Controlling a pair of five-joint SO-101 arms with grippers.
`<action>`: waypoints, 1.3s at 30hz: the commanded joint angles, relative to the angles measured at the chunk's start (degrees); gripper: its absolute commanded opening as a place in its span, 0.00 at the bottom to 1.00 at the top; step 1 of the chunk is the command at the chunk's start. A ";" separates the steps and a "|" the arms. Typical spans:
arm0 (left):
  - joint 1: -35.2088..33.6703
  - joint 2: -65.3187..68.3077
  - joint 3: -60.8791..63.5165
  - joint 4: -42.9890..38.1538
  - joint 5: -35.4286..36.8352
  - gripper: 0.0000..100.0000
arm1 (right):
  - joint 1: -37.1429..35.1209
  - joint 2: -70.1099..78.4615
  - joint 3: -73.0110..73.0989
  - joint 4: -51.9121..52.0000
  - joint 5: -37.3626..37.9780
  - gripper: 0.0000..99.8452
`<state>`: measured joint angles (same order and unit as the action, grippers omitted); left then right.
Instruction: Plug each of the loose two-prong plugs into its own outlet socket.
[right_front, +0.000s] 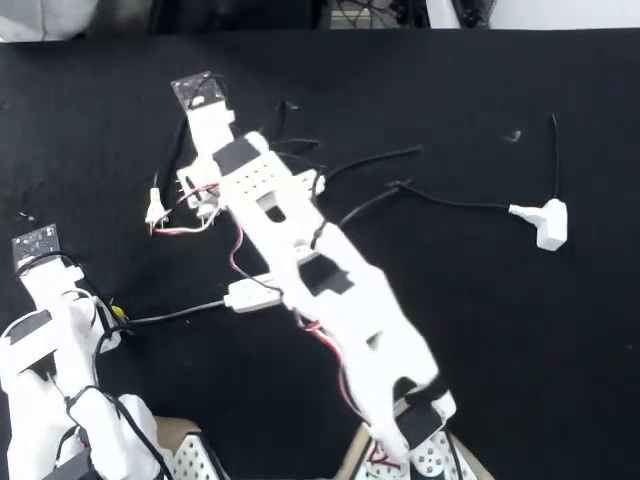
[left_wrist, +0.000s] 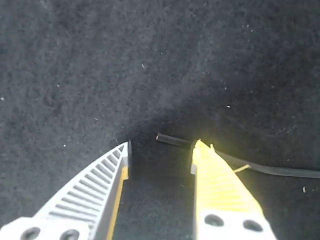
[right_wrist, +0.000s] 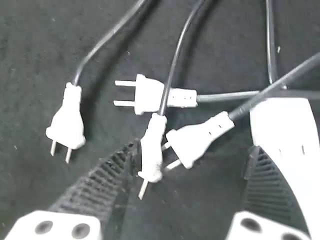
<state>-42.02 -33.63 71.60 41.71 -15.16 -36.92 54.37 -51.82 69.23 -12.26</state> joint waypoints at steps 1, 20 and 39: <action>-1.27 -0.09 0.66 -1.58 0.44 0.20 | -2.46 5.49 -15.87 3.69 -1.23 0.32; -1.27 -0.09 0.75 -1.58 0.26 0.20 | -5.71 25.10 -41.27 12.75 0.97 0.13; -1.36 -0.09 0.92 -1.85 0.26 0.20 | -2.37 21.23 -41.01 11.08 -18.73 0.28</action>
<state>-42.02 -33.63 71.60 41.71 -15.16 -42.02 78.46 -91.30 82.33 -24.57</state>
